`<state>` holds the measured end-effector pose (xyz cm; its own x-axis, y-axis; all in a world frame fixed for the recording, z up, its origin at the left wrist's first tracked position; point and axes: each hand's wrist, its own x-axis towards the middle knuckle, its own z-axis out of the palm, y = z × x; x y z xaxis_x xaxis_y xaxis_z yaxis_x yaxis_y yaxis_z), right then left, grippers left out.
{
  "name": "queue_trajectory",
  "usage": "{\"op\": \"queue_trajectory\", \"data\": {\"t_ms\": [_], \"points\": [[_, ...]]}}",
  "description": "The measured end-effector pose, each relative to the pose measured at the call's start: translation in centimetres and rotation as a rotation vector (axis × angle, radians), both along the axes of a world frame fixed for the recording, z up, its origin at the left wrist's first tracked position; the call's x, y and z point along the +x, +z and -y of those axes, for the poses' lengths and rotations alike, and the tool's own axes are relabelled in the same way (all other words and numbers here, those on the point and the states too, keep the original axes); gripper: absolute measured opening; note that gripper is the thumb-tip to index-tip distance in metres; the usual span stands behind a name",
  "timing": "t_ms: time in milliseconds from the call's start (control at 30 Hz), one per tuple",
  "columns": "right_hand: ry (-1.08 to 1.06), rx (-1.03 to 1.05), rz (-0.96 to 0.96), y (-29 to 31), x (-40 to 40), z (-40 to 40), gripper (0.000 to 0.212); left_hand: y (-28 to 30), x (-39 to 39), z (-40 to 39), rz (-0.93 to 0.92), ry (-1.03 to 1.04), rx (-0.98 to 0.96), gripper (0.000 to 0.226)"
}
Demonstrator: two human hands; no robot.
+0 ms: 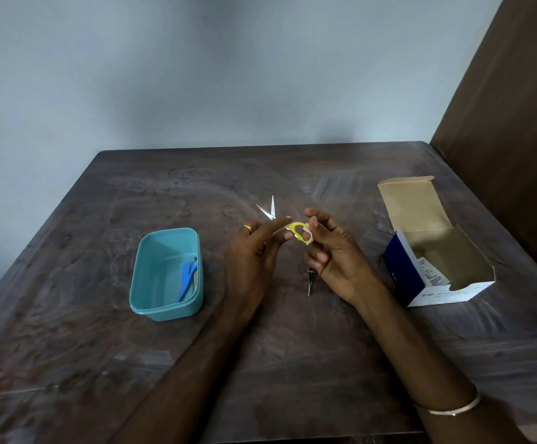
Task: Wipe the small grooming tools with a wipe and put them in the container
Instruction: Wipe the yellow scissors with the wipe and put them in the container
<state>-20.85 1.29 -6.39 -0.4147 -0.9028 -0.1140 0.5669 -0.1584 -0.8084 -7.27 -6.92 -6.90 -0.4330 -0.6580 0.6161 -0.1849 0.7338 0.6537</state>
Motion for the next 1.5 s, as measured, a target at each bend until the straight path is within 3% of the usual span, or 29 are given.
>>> {"op": "queue_trajectory", "data": {"t_ms": [133, 333, 633, 867, 1100, 1167, 1267, 1333, 1433, 1500], "points": [[-0.026, -0.028, -0.007, 0.1, 0.4, 0.0, 0.026, 0.2, -0.2, -0.2, -0.049, -0.012, 0.108, 0.028], [-0.084, -0.069, -0.129, 1.0, 0.9, -0.2, 0.041, 1.0, -0.6, -0.8, -0.125, -0.024, 0.278, 0.019], [-0.344, -0.103, -0.399, 1.3, 1.2, -0.5, 0.048, 1.6, -1.1, -1.3, -0.101, -0.004, 0.459, 0.013], [-0.43, -0.099, -0.73, 0.8, 1.5, -0.7, 0.048, 1.8, -0.9, -1.3, -0.147, -0.054, 0.628, 0.012], [-0.454, -0.111, -1.218, 0.1, 0.7, -0.5, 0.055, 1.5, -0.8, -1.0, -0.193, -0.1, 0.744, 0.01], [-0.458, -0.085, -1.12, 0.2, 1.1, -0.4, 0.057, 1.5, -0.9, -1.0, -0.188, -0.095, 0.739, 0.01], [-0.425, -0.049, -0.763, 0.8, 2.0, -0.4, 0.054, 1.4, -0.9, -0.8, -0.173, -0.058, 0.717, 0.011], [-0.431, -0.05, -0.646, 0.8, 2.0, -0.4, 0.052, 1.2, -1.0, -0.8, -0.162, -0.045, 0.691, 0.013], [-0.416, -0.048, -0.578, 0.8, 1.8, -0.4, 0.049, 1.1, -1.0, -0.8, -0.165, -0.042, 0.675, 0.014], [-0.396, -0.026, -0.639, 0.8, 1.8, -0.4, 0.046, 1.1, -1.0, -0.9, -0.175, -0.039, 0.686, 0.013]]}}
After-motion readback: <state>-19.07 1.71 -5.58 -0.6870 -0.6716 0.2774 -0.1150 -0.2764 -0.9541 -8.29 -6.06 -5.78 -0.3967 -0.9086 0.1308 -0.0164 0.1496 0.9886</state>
